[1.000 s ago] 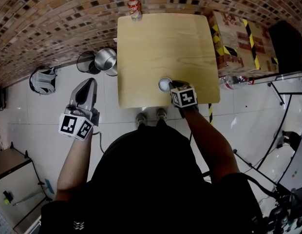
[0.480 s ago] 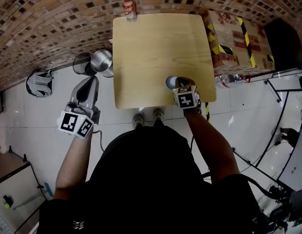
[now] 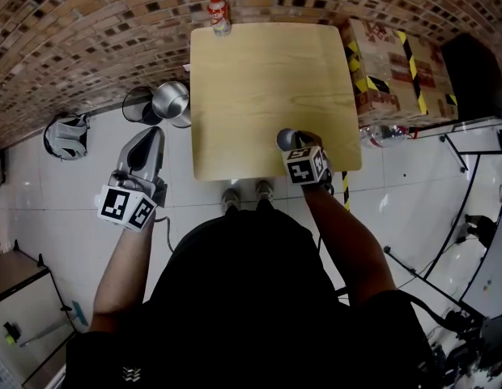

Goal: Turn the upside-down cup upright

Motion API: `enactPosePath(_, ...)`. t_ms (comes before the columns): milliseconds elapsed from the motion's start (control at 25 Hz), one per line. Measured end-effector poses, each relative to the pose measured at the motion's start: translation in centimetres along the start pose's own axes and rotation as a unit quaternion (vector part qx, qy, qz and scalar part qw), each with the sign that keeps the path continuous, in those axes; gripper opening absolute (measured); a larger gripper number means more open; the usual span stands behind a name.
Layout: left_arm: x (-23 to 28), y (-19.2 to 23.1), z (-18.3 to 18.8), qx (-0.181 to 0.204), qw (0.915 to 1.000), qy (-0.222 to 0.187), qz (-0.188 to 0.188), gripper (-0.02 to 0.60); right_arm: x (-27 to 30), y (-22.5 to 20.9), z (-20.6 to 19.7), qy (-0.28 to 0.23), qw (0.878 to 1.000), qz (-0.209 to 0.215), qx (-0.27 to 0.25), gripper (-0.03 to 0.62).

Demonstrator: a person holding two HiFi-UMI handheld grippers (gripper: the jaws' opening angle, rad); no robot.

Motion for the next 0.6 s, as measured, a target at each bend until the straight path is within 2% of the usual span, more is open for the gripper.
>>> enactPosePath(280, -0.3, 0.8, -0.1, -0.004, 1.0, -0.006, 0.004, 0.008, -0.3, -2.0, -0.2, 0.007, 0.999, -0.046, 0.002, 0.017)
enactPosePath(600, -0.3, 0.9, 0.4, 0.005, 1.0, -0.003, -0.004, 0.008, 0.5, 0.7, 0.6, -0.016, 1.0, -0.001, 0.026, 0.028)
Point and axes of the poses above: the fingertips, and each gripper's own axes: x forward along the fingers, y to its left, z out of its top, the point moved 1 cm from there along -x, backward along the fingers, and after that the axes turned 8 degrees about y, right-handed, at the moved point
